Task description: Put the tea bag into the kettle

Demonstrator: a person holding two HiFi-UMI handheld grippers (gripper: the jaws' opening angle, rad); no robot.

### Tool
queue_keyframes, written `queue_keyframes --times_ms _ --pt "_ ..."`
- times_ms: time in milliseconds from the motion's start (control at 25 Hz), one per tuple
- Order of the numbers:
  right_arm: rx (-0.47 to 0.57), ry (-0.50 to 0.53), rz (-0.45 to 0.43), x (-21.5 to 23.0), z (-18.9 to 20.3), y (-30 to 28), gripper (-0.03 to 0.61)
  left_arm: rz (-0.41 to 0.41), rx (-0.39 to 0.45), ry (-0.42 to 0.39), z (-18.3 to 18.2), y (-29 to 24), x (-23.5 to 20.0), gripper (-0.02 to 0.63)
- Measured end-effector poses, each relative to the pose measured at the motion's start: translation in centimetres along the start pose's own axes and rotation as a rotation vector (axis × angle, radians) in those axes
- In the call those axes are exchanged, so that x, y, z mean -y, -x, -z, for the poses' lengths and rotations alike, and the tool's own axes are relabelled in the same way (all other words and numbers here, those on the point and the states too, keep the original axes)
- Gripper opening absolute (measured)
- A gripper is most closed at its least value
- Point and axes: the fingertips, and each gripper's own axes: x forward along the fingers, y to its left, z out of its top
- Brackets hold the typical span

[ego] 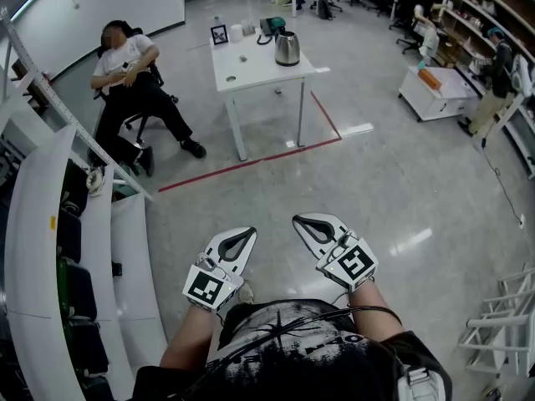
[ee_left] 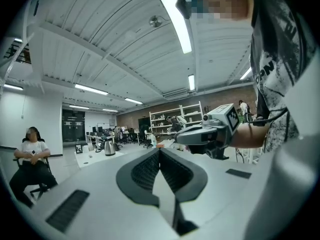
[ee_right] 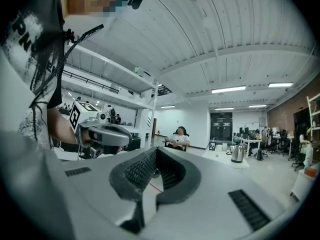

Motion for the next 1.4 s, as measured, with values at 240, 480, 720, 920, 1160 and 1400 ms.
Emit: queue_keyframes --times_ms 240,480,720,920,1160,1400 --pt "0.003 0.017 0.009 0.6 -0.2 0.9 0.011 -0.010 0.002 -0.003 -0.7 -0.9 0.2 0.011" --pt "0.011 0.070 -0.004 1.6 -0.3 1.8 0.011 0.006 0.009 0.020 0.2 -2.4 1.0 0.011" --pt "-0.006 0.046 0.006 2.3 0.7 1.8 0.011 0.054 -0.006 0.042 1.6 -3.2 1.7 0.011" --pt "-0.002 0.062 0.011 3.5 0.5 0.0 0.011 0.058 0.031 0.046 0.9 -4.3 -0.9 0.011" --pt "0.000 0.106 0.033 5.8 0.4 -3.7 0.011 0.111 0.023 0.041 1.3 -6.3 -4.6 0.011" --pt "-0.005 0.096 0.057 8.3 -0.7 -7.4 0.011 0.135 0.048 0.045 0.6 -8.0 -9.4 0.011"
